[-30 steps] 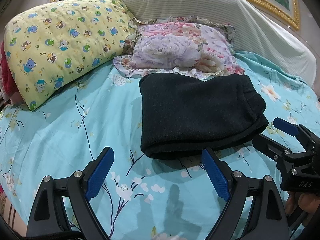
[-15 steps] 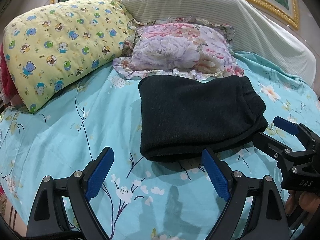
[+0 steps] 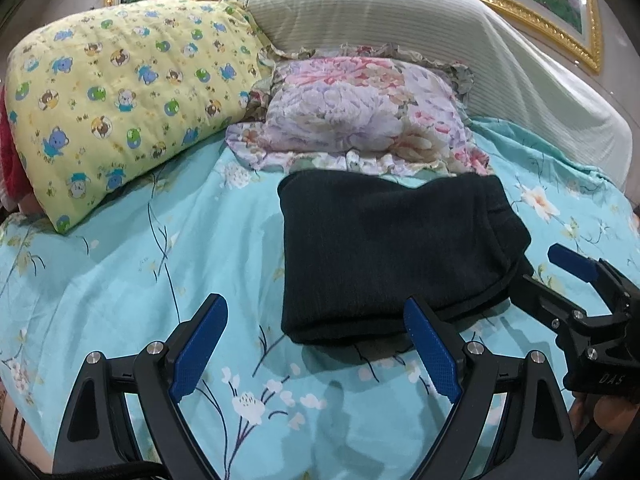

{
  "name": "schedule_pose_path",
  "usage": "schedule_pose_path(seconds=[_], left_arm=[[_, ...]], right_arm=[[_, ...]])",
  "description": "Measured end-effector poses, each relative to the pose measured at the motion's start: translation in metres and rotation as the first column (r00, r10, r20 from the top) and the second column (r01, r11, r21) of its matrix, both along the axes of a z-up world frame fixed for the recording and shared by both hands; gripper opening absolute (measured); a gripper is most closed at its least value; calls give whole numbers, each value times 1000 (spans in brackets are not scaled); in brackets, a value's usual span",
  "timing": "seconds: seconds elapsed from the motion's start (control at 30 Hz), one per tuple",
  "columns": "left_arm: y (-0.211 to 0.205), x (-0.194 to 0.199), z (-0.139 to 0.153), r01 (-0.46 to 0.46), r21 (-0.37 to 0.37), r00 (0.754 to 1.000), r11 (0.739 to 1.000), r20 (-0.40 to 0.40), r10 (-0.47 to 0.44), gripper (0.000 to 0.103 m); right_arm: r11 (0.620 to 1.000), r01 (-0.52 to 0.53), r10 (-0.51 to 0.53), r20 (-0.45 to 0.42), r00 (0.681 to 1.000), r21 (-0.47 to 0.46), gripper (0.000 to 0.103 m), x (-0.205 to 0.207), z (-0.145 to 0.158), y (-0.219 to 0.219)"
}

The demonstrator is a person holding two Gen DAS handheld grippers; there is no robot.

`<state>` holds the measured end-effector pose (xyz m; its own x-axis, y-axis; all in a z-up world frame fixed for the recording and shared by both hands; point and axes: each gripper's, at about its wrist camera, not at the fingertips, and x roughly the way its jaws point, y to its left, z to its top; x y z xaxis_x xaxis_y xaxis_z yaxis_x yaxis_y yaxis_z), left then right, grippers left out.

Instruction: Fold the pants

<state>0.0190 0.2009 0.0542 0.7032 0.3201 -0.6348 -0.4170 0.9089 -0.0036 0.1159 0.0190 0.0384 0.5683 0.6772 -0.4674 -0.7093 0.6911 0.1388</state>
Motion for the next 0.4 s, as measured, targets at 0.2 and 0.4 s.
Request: schedule_pose_path(seconds=[0.2,0.4], left_arm=[[-1,5,1,-7,25,1000,1000,-7,7,90],[-5,9,2,-5,26,1000,1000,-18,6,90]], right_arm=[[1000,8,-8,-3,1000,7,102,4,3,-1],[1000,15,-15,-14,1000,13,102,9,2,-5]])
